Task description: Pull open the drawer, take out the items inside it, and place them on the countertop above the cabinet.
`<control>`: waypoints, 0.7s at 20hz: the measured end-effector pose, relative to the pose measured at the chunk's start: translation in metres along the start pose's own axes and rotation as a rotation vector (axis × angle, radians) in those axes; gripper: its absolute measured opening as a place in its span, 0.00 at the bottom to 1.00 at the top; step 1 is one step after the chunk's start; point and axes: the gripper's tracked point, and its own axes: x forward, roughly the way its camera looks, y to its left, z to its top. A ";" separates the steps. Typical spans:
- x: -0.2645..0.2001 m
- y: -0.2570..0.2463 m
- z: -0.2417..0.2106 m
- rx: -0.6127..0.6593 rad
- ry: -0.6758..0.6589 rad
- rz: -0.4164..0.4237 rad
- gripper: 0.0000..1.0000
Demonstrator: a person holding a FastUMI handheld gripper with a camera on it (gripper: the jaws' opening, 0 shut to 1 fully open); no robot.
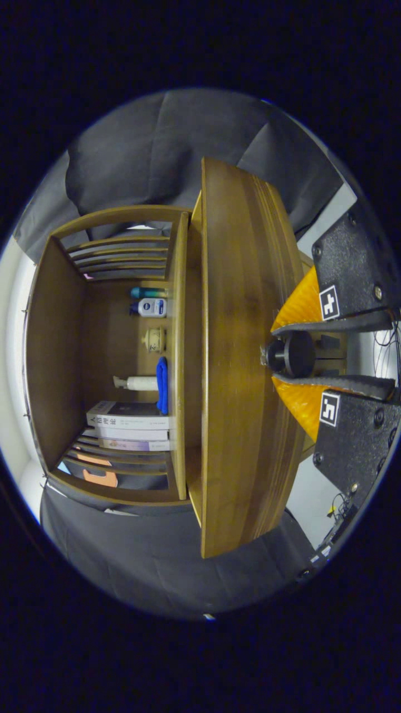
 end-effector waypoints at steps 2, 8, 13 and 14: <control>-0.010 -0.001 -0.006 0.001 0.002 0.001 0.34; -0.041 0.000 -0.020 -0.007 0.006 0.011 0.34; -0.062 0.002 -0.031 0.003 0.022 0.025 0.34; -0.065 0.004 -0.032 0.006 0.024 0.026 0.34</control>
